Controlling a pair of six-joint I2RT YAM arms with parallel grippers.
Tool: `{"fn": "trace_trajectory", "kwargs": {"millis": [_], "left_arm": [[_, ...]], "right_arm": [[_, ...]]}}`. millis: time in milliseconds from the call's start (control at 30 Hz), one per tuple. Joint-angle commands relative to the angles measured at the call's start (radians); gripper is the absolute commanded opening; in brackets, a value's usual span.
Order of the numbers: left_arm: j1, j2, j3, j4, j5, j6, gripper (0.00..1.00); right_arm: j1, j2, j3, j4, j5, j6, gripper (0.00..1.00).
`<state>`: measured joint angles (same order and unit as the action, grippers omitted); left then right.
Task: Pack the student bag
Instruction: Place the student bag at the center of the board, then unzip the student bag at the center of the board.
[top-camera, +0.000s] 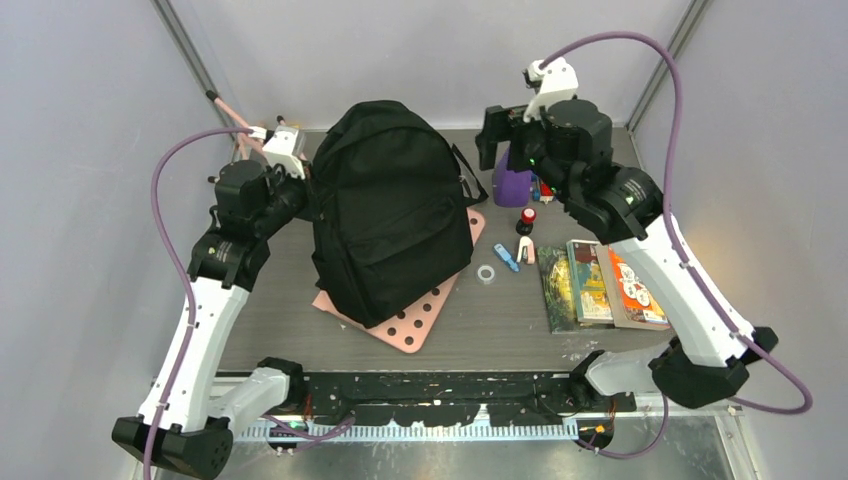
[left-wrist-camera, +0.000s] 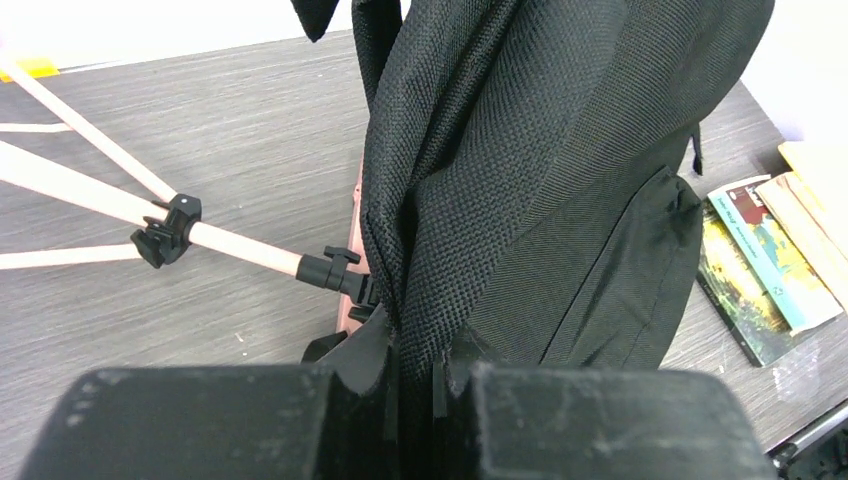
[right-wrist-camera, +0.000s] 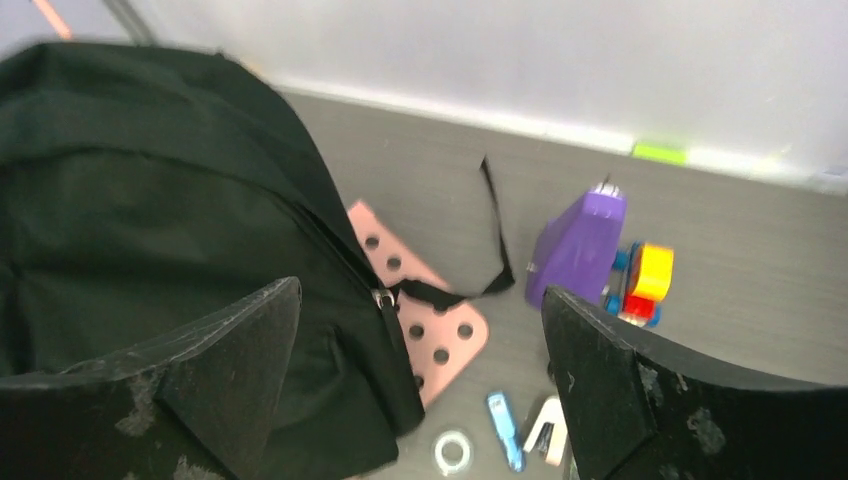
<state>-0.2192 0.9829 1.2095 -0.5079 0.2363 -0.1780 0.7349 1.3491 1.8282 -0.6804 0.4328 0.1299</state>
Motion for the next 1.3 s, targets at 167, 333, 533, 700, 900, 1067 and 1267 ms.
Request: {"fn": "trace_trajectory", "kwargs": {"millis": [167,333,533,700,900,1067,1267], "left_arm": [[0.006,-0.078,-0.129,0.093,-0.127,0.112,0.00],[0.006,-0.096,-0.160,0.115,-0.104,0.112,0.00],[0.005,-0.108,-0.176,0.127,-0.091,0.125,0.00],[0.005,-0.111,-0.179,0.130,-0.075,0.127,0.00],[0.006,-0.118,-0.185,0.137,-0.056,0.127,0.00],[0.005,-0.121,-0.185,0.137,-0.052,0.129,0.00],[0.006,-0.126,-0.186,0.138,-0.047,0.133,0.00]], "right_arm": [[-0.223,-0.199,-0.442,0.147,-0.618,0.094,0.91],[-0.239,-0.244,-0.660,0.303,-0.711,0.113,0.82],[-0.241,-0.230,-0.759,0.521,-0.793,0.165,0.77],[-0.244,-0.186,-0.770,0.580,-0.734,0.150,0.69],[-0.252,-0.109,-0.755,0.607,-0.688,0.112,0.60],[-0.253,-0.081,-0.740,0.591,-0.697,0.090,0.51],[-0.253,-0.062,-0.735,0.580,-0.679,0.063,0.36]]}}
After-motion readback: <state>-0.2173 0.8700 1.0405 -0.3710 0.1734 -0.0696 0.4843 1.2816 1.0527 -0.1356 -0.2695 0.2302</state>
